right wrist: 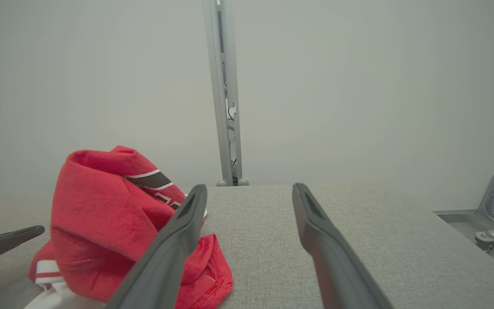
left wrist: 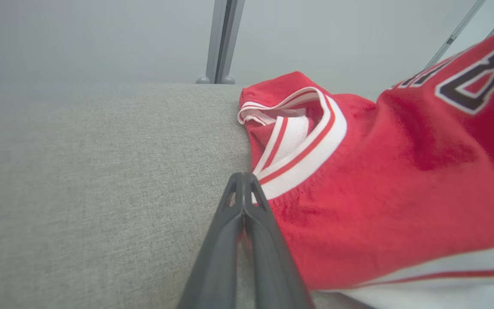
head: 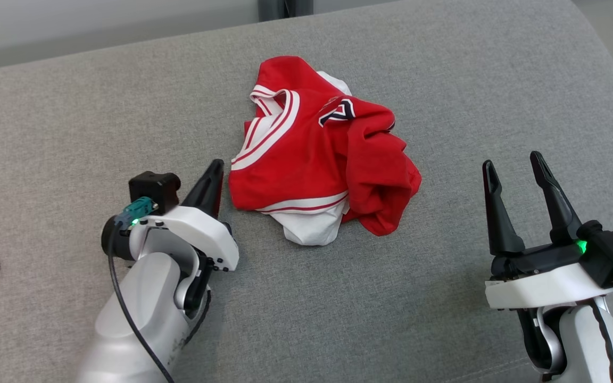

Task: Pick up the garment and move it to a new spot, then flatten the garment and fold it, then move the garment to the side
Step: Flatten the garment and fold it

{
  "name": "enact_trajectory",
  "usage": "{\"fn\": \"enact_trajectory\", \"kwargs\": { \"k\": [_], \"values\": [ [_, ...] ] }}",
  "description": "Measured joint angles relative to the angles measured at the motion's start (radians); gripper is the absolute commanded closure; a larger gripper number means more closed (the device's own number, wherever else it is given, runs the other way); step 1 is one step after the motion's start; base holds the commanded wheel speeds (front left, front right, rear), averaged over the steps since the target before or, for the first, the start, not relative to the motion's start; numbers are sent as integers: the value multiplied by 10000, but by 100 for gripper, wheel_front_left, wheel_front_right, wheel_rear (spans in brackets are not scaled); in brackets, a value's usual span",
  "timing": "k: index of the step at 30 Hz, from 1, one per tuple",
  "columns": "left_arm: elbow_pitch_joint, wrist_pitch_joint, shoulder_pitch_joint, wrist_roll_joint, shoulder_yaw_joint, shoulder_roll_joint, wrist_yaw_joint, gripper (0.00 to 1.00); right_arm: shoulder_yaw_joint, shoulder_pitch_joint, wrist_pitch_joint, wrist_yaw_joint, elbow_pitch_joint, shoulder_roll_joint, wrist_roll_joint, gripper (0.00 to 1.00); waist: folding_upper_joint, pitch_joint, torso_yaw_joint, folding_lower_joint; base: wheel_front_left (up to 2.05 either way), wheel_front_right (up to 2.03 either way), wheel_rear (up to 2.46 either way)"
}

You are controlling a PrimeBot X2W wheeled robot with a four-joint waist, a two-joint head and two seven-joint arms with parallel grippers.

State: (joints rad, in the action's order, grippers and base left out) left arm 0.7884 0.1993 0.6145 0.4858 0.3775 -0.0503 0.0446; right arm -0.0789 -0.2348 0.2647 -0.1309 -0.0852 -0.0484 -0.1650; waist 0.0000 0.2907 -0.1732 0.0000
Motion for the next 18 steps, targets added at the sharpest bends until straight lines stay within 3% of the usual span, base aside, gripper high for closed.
{"fn": "enact_trajectory", "kwargs": {
  "k": [8, 18],
  "values": [
    [-1150, 579, -354, -184, -504, -527, -408, 100, 50, 182, 0, 0, -40, 2, 169, 0, 0, -516, 315, 0, 0, 0, 0],
    [-4512, 610, -2781, -669, -1816, -817, -802, 100, 121, 474, 0, 0, -10, 2, 454, 0, 0, -1247, 1156, 0, 0, 0, 0]
  ]
}}
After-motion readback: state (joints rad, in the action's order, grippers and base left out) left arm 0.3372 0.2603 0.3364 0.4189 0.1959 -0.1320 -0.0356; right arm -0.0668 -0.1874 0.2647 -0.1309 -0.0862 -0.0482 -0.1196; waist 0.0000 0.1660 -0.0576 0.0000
